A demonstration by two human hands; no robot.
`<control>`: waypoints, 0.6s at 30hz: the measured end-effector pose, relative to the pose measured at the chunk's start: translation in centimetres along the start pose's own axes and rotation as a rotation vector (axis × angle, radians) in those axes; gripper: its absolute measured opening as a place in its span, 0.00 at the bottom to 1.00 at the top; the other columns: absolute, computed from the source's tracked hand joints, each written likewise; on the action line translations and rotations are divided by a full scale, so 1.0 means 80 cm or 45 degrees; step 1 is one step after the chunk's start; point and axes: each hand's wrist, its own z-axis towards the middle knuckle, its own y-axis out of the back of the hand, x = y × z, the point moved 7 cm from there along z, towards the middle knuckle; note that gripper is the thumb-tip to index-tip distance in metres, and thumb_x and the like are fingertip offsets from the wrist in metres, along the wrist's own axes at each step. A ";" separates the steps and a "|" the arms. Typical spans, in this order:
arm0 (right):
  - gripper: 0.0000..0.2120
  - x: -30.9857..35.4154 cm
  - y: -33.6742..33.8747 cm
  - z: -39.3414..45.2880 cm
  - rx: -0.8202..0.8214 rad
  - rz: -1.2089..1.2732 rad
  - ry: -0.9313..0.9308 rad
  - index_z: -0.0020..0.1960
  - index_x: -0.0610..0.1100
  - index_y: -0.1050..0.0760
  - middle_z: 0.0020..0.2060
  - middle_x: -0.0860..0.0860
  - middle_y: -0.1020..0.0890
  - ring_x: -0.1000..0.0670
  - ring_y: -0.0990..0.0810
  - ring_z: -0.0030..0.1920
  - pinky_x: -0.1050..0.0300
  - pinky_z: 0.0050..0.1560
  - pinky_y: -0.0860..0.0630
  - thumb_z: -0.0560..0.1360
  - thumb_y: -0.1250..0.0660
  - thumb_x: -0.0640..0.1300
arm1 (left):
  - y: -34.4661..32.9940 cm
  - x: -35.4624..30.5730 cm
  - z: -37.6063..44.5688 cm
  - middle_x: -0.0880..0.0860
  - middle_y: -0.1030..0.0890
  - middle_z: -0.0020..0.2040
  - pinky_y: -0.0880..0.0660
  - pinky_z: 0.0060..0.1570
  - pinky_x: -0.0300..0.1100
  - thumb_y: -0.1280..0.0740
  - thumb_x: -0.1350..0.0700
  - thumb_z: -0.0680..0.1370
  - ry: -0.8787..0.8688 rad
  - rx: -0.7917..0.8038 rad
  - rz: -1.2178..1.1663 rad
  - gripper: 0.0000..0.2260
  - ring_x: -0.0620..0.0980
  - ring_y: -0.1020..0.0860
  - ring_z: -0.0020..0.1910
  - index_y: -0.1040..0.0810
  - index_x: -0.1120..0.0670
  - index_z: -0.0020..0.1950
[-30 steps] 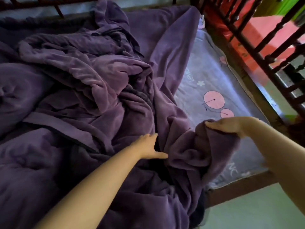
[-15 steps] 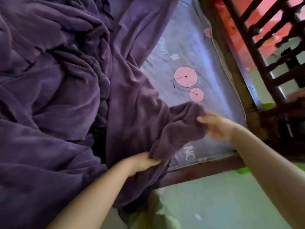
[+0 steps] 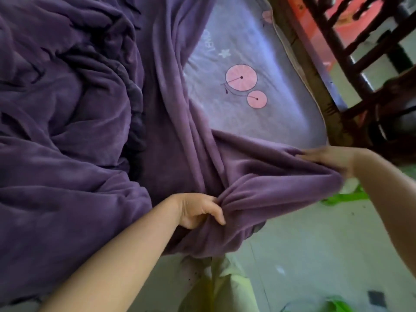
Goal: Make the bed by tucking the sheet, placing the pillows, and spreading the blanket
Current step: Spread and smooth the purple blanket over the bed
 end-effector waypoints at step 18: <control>0.18 -0.196 0.062 -0.051 -0.186 -1.138 -0.944 0.67 0.36 0.34 0.45 0.45 0.22 0.48 0.22 0.41 0.60 0.30 0.28 0.79 0.47 0.41 | 0.010 -0.048 0.065 0.53 0.27 0.48 0.29 0.54 0.43 0.42 0.58 0.79 0.152 -0.792 1.498 0.04 0.49 0.28 0.49 0.29 0.53 0.47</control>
